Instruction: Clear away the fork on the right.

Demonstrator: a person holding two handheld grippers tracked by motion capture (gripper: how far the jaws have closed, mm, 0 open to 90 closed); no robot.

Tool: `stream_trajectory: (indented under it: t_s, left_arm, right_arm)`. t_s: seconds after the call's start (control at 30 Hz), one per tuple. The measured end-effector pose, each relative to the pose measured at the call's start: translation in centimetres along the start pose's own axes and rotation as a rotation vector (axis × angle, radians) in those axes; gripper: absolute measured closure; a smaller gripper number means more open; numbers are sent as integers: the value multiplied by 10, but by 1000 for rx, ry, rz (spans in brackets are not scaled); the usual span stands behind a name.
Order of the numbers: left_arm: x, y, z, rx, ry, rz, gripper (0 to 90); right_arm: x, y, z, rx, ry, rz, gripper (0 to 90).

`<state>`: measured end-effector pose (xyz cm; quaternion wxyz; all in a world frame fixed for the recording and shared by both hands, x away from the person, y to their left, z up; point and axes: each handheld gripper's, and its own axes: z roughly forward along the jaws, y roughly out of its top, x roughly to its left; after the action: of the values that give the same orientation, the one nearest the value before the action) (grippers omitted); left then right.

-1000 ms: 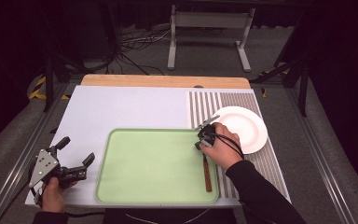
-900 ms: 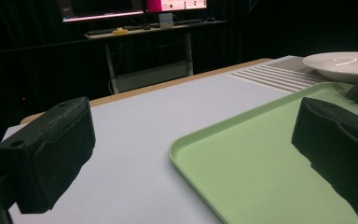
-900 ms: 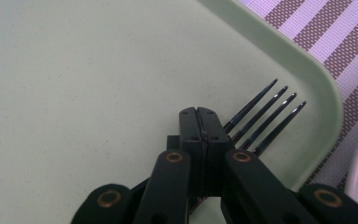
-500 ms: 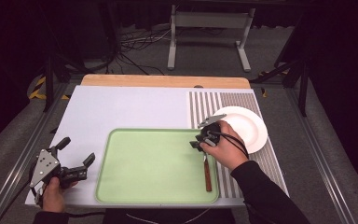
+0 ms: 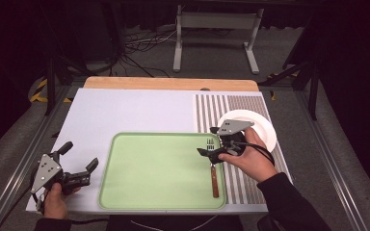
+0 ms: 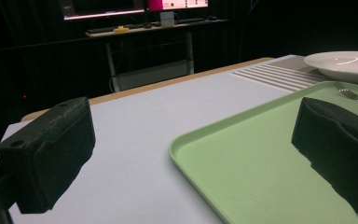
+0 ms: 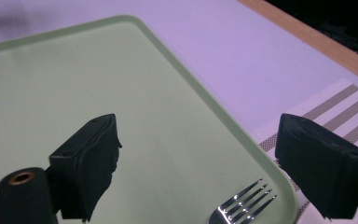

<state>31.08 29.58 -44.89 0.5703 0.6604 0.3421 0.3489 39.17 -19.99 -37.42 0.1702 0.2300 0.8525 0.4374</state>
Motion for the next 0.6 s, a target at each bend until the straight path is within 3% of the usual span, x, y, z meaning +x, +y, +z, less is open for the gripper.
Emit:
stream_trajectory:
  t_s: [0.07,0.3,0.37,0.4,0.6]
  left_arm:
    - [0,0,0,2,0,-1,1]
    - [0,0,0,1,3,-4,1]
    - [0,0,0,1,3,-3,1]
    - [0,0,0,1,3,-3,1]
    - [-1,0,-1,0,5,-2,1]
  right_arm:
    - [0,-2,-4,-19,-4,-1,129]
    - [-4,-26,-33,-174,-53,8,99]
    - [-4,-28,-36,-187,-56,13,99]
    - [-5,-36,-43,-225,-65,16,99]
    - [-6,-57,-57,-300,-94,39,90]
